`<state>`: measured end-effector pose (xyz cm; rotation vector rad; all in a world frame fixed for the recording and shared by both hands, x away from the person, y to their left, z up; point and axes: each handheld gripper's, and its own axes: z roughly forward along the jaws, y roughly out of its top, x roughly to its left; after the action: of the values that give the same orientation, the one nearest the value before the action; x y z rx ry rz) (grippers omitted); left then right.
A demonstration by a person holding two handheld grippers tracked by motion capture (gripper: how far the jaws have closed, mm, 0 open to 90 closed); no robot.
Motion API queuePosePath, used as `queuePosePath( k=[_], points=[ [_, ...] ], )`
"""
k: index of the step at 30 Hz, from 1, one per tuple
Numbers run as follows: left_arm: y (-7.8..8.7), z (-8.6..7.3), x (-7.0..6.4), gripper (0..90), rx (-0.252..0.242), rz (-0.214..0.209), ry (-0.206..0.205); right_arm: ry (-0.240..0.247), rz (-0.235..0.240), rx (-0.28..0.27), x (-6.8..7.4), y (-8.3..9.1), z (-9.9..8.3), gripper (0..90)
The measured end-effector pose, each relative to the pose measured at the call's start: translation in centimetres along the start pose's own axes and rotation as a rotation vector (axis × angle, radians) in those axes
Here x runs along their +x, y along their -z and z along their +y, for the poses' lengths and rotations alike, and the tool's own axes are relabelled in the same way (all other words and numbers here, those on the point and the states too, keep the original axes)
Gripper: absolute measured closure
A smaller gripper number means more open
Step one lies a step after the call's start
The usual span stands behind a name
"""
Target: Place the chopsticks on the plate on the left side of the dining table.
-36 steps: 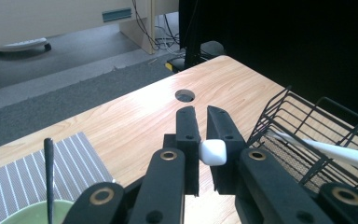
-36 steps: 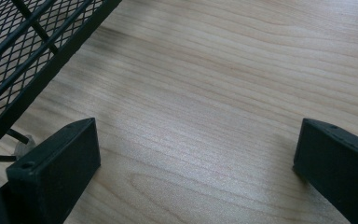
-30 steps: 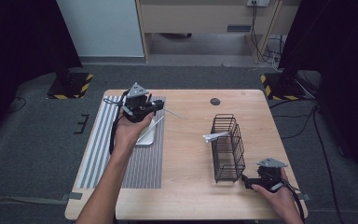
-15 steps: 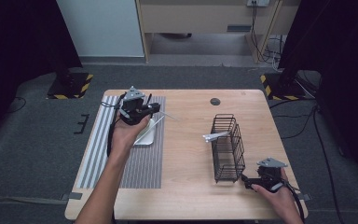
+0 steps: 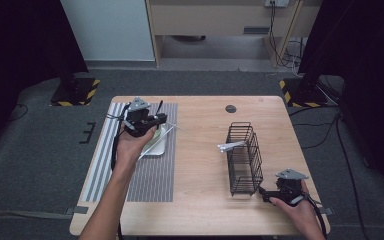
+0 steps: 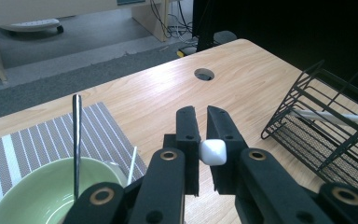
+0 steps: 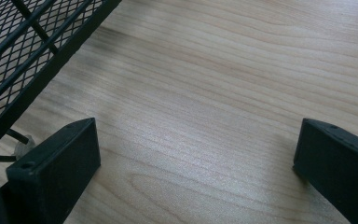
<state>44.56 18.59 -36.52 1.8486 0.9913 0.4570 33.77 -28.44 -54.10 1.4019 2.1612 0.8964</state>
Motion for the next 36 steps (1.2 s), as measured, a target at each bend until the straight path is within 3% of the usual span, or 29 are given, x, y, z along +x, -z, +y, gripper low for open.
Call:
queuePosePath(
  k=[15,36],
  points=[
    [0.8,-0.5,0.7,83.0,-0.010,0.014,0.013,0.000,0.000,0.000,0.0,0.0,0.0,0.4],
    [1.8,-2.0,2.8,83.0,-0.001,0.059,0.024,0.001,0.001,0.000,0.0,0.0,0.0,0.4]
  ],
)
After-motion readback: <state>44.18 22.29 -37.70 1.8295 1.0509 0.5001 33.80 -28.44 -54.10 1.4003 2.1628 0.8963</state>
